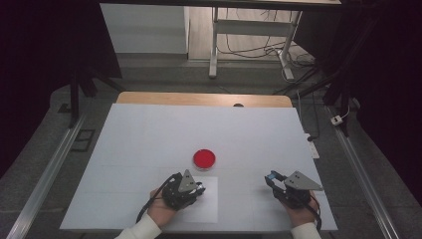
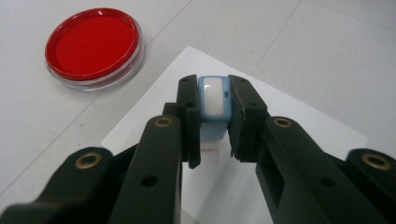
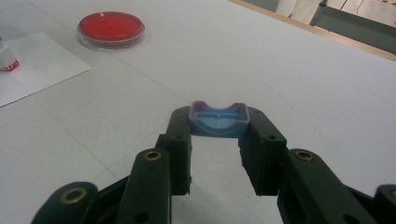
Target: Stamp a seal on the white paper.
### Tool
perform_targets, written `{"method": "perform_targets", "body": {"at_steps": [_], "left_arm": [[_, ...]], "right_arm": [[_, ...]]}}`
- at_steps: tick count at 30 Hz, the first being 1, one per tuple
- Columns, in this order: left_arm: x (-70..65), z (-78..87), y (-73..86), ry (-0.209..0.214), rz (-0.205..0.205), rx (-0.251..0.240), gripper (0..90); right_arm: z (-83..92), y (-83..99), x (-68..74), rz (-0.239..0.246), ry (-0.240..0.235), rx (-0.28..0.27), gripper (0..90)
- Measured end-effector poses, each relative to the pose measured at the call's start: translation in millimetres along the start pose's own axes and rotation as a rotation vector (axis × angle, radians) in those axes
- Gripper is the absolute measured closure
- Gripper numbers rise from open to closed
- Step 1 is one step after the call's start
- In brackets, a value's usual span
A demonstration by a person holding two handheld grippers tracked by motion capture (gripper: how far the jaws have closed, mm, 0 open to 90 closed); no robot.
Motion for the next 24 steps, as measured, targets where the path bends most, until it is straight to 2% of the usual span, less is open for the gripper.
{"method": "perform_targets", "body": {"at_steps": [14,21,24], "left_arm": [[0.8,-2.4,0.7,0.000,0.008,0.028,75.8],[-0.7,-3.6,-0.3,-0.012,0.001,0.048,75.9],[-2.8,-3.7,-1.5,-0.024,-0.015,0.066,76.0]], "right_arm": [[0.7,-0.1,-0.4,0.004,0.003,0.003,64.6],[0.7,-0.1,-0.4,0.004,0.003,0.004,64.6],[0.4,-0.4,0.1,0.001,0.000,-0.002,64.6]]}}
Point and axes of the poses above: each handheld gripper's, and its own axes: z roughly backward along the jaws, y roughly out of its underside, x roughly to its left, the point moved 4 cm from there along -z, roughly forward along the jaws
